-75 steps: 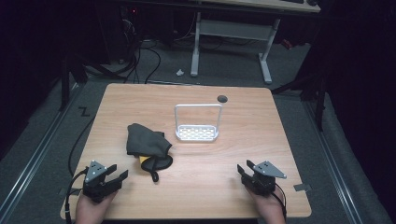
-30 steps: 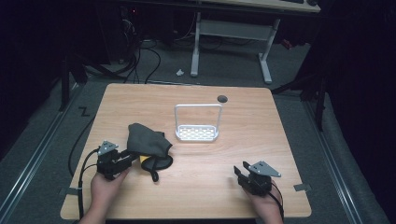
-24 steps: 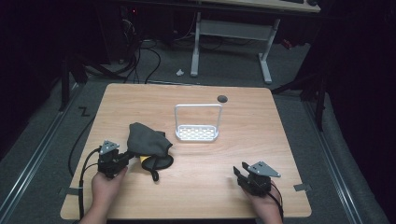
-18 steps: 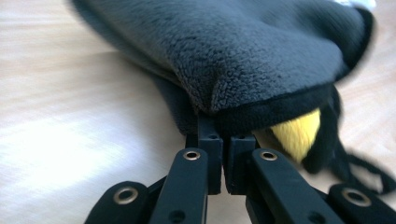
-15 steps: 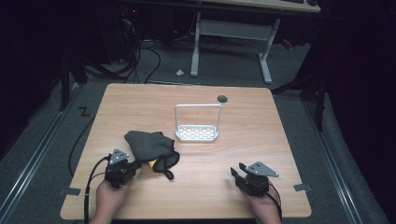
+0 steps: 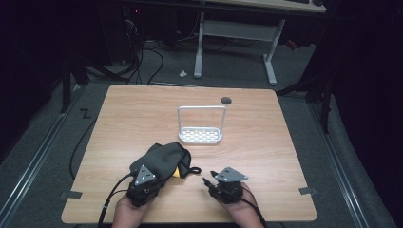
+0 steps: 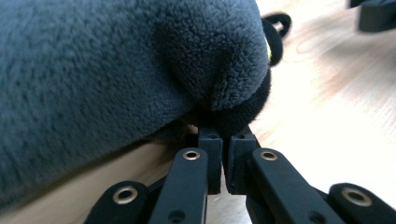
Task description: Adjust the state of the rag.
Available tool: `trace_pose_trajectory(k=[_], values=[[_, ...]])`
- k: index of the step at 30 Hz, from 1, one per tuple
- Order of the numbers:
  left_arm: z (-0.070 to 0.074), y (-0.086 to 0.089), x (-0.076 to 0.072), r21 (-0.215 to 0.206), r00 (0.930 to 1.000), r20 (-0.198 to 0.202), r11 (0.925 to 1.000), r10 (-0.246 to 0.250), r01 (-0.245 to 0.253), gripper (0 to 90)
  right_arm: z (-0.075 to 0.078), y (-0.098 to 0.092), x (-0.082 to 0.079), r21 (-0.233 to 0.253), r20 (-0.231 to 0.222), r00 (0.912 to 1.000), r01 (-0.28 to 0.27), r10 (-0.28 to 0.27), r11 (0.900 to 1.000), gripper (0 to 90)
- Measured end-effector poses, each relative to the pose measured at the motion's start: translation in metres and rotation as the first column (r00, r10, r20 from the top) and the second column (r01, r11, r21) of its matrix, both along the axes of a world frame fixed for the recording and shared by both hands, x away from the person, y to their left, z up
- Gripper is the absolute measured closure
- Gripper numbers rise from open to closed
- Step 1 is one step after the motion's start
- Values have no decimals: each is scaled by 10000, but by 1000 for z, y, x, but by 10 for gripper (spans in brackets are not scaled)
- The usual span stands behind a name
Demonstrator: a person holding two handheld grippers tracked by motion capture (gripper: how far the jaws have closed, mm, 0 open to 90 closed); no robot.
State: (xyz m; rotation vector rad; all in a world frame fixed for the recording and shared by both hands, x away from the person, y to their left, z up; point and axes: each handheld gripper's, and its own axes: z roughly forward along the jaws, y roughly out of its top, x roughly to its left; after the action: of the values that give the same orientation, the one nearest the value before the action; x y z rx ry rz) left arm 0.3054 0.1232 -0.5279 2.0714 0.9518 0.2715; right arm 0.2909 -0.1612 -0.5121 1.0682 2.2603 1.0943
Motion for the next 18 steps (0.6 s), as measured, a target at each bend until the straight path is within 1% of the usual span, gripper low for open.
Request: trace_pose_trajectory(k=[2, 3, 4, 6, 9, 10, 12, 14, 15, 16, 17, 18], values=[[-1, -2, -1, 20, 10000, -8, 10000, -49, 49, 873, -1, 17, 1, -288, 122, 9989, -438, 442, 9986, 600], [-1, -5, -2, 123, 9999, 38, 9998, -150, 149, 873, -2, 27, 2, -288, 31, 9980, -623, 625, 9976, 599], [-2, -6, -3, 195, 9998, 55, 9996, -182, 181, 872, -3, 32, 4, -325, 30, 9972, -741, 743, 9967, 599], [-2, -6, -3, 164, 9998, 5, 9996, -210, 210, 872, -5, 45, 7, -496, 43, 9953, -969, 973, 9941, 598], [-3, -6, -4, 145, 9998, -39, 9997, -201, 201, 871, -7, 52, 12, -598, 20, 9942, -1073, 1076, 9924, 598], [-2, -6, -4, 144, 9997, -55, 9997, -217, 218, 871, -9, 59, 18, -748, 41, 9942, -1072, 1078, 9914, 598], [-2, -5, -3, 113, 9997, -74, 9997, -213, 214, 871, -11, 63, 23, -694, -44, 9936, -1129, 1128, 9912, 611], [-2, -5, -3, 95, 9997, -93, 9997, -212, 213, 871, -11, 65, 24, -709, -74, 9933, -1159, 1157, 9907, 623], [-2, -5, -3, 31, 9997, -116, 9998, -198, 199, 871, -12, 67, 25, -692, -79, 9929, -1189, 1187, 9905, 654], [-2, -4, -3, 25, 9997, -140, 9998, -214, 214, 871, -13, 69, 26, -796, -118, 9926, -1211, 1206, 9894, 826], [-2, -4, -3, 25, 9997, -140, 9998, -214, 214, 871, -13, 69, 26, -796, -118, 9926, -1211, 1206, 9894, 826], [-2, -3, -3, 61, 9997, -161, 9998, -207, 208, 871, -12, 69, 24, -819, -67, 9934, -1148, 1147, 9900, 862]])
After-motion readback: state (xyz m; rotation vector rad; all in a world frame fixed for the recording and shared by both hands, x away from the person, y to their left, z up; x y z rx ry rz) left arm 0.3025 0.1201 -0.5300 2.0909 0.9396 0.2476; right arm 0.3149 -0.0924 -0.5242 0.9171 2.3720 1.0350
